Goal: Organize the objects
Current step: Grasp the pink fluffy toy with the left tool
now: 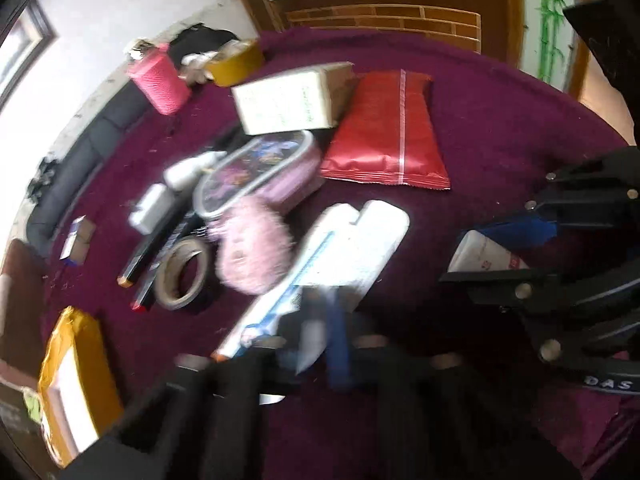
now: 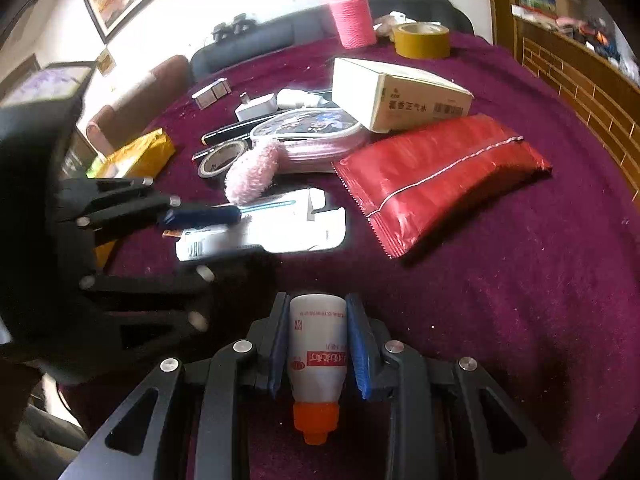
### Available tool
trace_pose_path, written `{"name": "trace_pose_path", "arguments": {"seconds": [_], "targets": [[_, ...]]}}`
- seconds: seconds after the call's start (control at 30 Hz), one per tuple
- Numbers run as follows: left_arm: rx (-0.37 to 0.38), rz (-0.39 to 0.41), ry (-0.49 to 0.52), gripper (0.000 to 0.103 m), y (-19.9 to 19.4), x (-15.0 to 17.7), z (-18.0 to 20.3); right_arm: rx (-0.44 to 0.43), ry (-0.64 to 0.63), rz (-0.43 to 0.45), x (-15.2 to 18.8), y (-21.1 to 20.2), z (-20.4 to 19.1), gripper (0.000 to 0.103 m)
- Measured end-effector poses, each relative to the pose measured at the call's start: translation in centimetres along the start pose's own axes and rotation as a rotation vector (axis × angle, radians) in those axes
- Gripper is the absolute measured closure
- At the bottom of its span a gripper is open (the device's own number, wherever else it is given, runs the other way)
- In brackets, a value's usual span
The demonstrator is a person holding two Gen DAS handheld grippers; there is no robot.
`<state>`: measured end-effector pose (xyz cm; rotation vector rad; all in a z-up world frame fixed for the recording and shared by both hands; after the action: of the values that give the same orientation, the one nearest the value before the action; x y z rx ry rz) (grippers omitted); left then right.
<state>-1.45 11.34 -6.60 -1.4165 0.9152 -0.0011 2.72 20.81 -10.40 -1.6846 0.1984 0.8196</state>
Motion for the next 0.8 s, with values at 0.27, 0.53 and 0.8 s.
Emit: {"name": "trace_pose_path", "arguments": {"seconds": [0.27, 0.53, 0.8], "targets": [[0.106, 0.063, -0.272, 0.103, -5.5, 2.1, -5.0, -0.015, -0.024, -0.004, -0.1, -1.3, -1.1, 0.074], [-0.014, 0.124, 0.094, 0.014, -3.2, 0.2, -1.5, -0.011, 0.024, 0.004, 0.4, -3.1, -1.1, 0.074], [0.048, -0.040, 0.075, 0.081, 1.5, 1.1, 1.9, -0.010, 0.068, 0.033, 0.9, -5.1, -0.1, 0.073]]}}
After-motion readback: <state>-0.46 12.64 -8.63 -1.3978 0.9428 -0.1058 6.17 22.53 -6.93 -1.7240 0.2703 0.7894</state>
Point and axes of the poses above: each gripper's, at about its wrist camera, not at the fingertips, and y roughly the way its jaws point, z to its right, x to its underside, the point moved 10 cm from there along y, roughly the way its jaws point, and after that the axes turned 15 degrees about -y, right-handed, at the moved point
